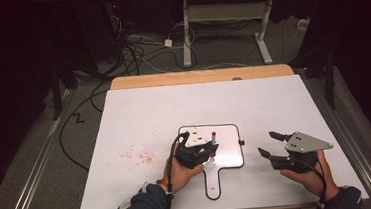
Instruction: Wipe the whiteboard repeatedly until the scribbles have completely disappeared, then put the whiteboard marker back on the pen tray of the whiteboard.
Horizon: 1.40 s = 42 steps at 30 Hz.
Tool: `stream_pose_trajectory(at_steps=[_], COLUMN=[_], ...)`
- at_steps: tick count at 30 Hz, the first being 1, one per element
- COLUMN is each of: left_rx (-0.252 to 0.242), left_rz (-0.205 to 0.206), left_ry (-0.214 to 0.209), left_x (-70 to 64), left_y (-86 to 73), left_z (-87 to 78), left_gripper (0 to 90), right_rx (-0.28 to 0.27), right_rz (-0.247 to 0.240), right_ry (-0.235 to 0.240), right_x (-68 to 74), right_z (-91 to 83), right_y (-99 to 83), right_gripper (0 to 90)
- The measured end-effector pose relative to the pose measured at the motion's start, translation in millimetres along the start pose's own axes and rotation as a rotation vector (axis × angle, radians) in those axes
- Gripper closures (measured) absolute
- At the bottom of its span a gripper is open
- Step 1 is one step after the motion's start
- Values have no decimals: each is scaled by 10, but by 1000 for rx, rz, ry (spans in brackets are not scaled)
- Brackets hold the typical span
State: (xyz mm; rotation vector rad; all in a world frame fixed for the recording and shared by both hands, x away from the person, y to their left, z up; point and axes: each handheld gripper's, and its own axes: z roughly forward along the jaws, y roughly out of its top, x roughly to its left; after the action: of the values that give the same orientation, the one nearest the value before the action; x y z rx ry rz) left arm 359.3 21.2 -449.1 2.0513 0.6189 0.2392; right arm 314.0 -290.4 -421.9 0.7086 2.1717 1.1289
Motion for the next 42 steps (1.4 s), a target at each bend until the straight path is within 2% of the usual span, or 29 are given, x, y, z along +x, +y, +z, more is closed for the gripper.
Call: stream_pose_trajectory(at_steps=[10,16,22,29,31,34,36,39,42], left_rx=[-2,4,8,2,6,7,7,1,-2], left_rz=[50,71,97,108,110,120,125,126,127], left_ry=[-53,-94,-113,-125,-133,-137,-139,-149,-156], left_x=[-178,-271,-353,-399,-409,-427,-437,-453,-469], left_y=[174,234,269,293,293,298,302,305,308], left_z=[189,285,350,404,415,415,416,420,431], left_gripper=[785,784,783,783,783,783,783,783,783], right_rx=[-60,-93,-111,-107,-112,-105,-97,-91,-99], right_rz=[26,50,50,82,102,90,85,98,102], right_ry=[82,173,221,225,243,232,220,226,225], right_x=[95,168,222,196,195,217,230,225,215], right_z=[-49,-62,-27,27,40,65,90,123,135], right_y=[123,248,326,328,328,341,341,335,337], right_gripper=[446,467,502,549,553,577,618,679,782])
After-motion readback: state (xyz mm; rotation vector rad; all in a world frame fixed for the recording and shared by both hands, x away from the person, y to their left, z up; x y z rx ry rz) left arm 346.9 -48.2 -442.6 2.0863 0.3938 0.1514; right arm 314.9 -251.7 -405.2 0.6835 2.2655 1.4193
